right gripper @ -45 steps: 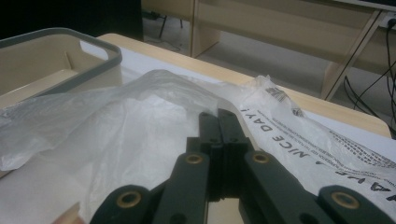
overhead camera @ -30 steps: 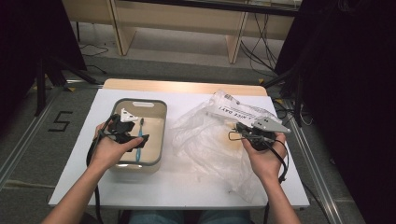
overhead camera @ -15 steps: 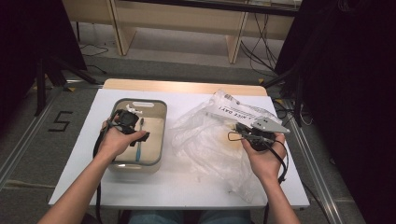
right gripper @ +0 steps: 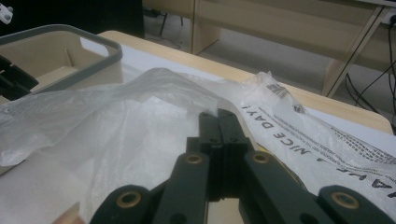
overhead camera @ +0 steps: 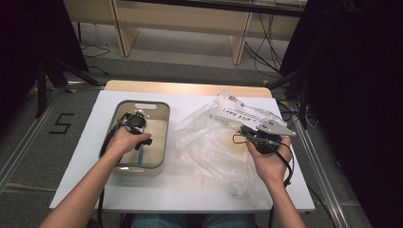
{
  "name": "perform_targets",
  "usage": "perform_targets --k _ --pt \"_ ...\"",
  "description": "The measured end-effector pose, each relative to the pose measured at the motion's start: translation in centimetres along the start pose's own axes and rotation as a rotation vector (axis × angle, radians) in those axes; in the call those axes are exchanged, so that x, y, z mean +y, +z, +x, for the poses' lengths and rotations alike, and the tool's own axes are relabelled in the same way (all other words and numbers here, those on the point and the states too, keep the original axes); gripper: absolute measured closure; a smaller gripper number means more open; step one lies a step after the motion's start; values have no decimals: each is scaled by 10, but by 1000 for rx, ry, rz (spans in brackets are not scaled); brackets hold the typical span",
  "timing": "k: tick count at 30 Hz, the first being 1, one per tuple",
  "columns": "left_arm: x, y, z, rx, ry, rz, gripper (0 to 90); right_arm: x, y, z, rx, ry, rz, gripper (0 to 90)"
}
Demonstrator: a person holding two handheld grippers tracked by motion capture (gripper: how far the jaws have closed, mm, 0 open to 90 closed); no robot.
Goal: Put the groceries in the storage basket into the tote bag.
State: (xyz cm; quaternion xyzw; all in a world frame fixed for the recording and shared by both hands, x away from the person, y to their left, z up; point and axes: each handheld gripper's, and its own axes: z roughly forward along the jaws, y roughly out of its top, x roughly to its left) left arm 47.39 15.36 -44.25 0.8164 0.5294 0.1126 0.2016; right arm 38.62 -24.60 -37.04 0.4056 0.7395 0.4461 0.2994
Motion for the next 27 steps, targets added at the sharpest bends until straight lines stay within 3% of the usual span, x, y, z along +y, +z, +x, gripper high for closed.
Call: perform_targets --k 17,24,27 --pt "0 16 5 -25 -19 120 516 0 1 1 0 -1 5 900" --pt "0 15 6 -18 -29 134 584 -1 1 1 2 -3 5 900" --pt "0 15 6 -10 -13 141 605 -1 1 1 2 -3 5 900"
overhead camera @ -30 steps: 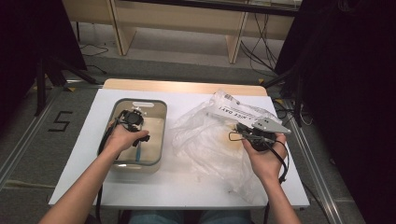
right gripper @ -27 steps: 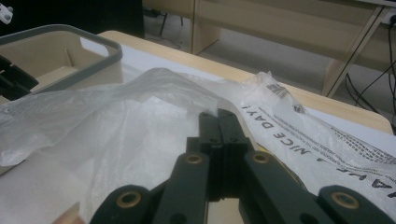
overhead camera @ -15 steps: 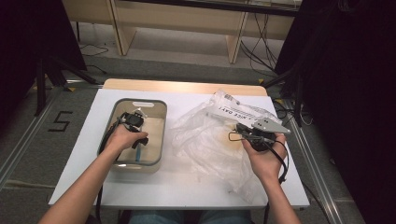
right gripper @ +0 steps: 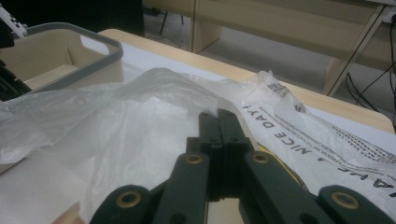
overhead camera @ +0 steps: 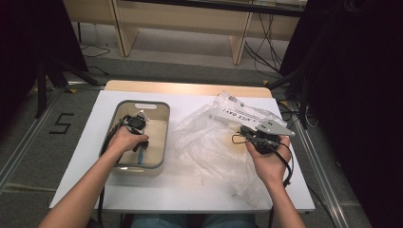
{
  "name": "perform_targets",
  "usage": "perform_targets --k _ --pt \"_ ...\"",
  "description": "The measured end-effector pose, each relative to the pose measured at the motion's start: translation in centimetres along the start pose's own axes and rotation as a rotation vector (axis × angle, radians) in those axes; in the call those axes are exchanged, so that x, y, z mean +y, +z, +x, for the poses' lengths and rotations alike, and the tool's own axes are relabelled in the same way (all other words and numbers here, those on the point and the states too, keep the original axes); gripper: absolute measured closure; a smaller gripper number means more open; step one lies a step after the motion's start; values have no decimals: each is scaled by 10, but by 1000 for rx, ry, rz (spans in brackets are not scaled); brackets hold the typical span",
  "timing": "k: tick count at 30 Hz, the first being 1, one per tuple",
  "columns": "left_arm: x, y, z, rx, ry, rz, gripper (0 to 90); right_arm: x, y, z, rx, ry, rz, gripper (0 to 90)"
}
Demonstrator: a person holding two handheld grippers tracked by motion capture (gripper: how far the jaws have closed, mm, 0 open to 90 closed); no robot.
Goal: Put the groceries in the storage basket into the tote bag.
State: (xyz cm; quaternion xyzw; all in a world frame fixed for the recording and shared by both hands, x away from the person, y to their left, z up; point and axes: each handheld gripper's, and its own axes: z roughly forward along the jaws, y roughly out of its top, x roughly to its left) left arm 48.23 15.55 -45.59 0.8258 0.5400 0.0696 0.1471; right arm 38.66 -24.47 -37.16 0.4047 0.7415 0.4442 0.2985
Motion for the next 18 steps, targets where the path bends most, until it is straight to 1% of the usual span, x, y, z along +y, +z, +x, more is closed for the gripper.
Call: perform_targets --k 3,6,7,9,12,18 --pt "0 0 -1 14 16 7 650 0 0 0 1 1 1 900" --pt "1 0 -1 14 23 17 668 0 0 0 1 0 0 900" --pt "2 0 -1 12 27 20 692 0 0 0 1 0 0 900" --pt "2 0 -1 10 32 25 709 0 0 0 0 1 -1 900" --pt "3 0 0 10 27 29 727 0 0 0 1 1 -1 900" --pt "4 1 4 5 28 34 794 0 -1 0 1 4 -1 900"
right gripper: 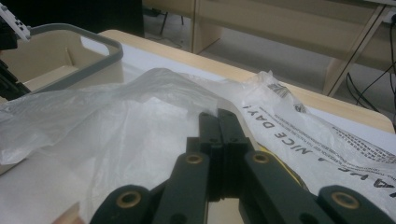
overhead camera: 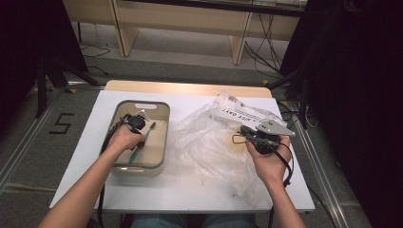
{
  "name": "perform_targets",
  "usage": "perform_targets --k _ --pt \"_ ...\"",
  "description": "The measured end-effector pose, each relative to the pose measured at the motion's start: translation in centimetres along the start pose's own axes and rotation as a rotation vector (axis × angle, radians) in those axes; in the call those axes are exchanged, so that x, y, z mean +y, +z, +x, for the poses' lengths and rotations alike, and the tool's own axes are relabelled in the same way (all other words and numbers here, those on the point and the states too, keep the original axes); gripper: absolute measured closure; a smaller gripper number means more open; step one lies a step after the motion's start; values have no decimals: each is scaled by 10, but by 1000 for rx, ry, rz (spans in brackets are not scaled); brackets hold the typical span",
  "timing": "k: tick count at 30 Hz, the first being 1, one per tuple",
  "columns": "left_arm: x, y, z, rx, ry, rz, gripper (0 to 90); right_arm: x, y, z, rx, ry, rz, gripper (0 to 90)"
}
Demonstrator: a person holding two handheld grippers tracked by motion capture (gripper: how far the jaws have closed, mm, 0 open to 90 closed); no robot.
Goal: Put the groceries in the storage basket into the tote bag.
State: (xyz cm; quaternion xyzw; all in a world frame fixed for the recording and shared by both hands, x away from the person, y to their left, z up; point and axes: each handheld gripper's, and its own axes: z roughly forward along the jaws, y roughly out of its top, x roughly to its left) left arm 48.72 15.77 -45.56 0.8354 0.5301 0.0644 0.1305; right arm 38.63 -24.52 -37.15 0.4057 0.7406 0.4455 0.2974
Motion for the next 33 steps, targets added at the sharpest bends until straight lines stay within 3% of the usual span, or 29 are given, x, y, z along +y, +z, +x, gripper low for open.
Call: perform_targets --k 16,33 --pt "0 -1 -3 9 37 19 831 0 0 0 -1 1 -3 900" --pt "0 -2 -1 -2 27 -2 834 -1 0 0 0 3 -5 900"
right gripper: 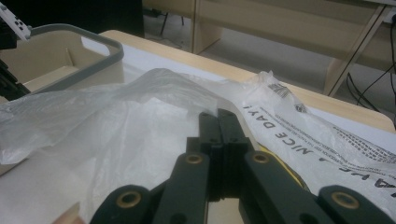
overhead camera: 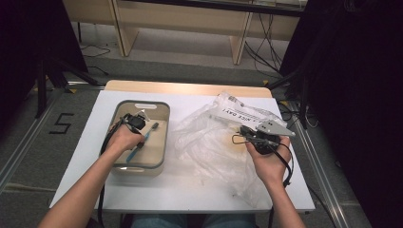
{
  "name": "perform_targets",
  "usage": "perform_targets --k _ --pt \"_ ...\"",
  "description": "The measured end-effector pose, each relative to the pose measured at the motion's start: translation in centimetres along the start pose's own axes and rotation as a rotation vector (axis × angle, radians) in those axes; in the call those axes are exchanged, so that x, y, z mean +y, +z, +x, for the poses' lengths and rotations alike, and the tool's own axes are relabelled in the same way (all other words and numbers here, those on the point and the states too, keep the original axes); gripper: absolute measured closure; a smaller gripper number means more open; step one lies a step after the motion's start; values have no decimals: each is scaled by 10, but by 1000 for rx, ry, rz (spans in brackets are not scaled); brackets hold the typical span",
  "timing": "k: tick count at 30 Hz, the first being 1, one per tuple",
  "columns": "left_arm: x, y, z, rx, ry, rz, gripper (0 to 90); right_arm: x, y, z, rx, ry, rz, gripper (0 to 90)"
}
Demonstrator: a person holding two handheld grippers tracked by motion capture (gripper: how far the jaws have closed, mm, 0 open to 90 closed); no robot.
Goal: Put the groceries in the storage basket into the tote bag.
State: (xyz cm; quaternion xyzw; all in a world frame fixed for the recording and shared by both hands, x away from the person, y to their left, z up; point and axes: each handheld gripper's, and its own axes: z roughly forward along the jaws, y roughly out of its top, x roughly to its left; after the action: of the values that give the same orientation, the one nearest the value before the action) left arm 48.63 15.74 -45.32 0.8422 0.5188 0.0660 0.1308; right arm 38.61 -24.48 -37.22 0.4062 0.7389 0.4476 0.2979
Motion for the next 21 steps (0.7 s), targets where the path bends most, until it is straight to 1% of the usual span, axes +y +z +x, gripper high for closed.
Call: perform_targets --k 1,4,10,13,14,16,19,21 --pt "0 -1 0 1 4 0 834 0 0 0 -1 0 1 900" --pt "0 -3 0 1 -2 -22 834 0 0 0 -1 2 1 900" --pt "-1 -9 0 2 0 -63 834 0 0 0 -1 3 -3 900" --pt "-1 -13 0 6 -2 -92 834 0 -1 0 -1 3 -3 900" --pt "-2 -14 0 2 -9 -102 834 0 -1 0 -1 4 -4 900" --pt "-2 -15 1 -5 -13 -109 834 0 0 0 -2 2 -4 900" --pt "-3 -16 2 -1 -13 -117 834 0 0 0 -1 2 -4 900" --pt "-3 -18 1 1 -14 -131 834 0 0 0 -1 2 -5 900"
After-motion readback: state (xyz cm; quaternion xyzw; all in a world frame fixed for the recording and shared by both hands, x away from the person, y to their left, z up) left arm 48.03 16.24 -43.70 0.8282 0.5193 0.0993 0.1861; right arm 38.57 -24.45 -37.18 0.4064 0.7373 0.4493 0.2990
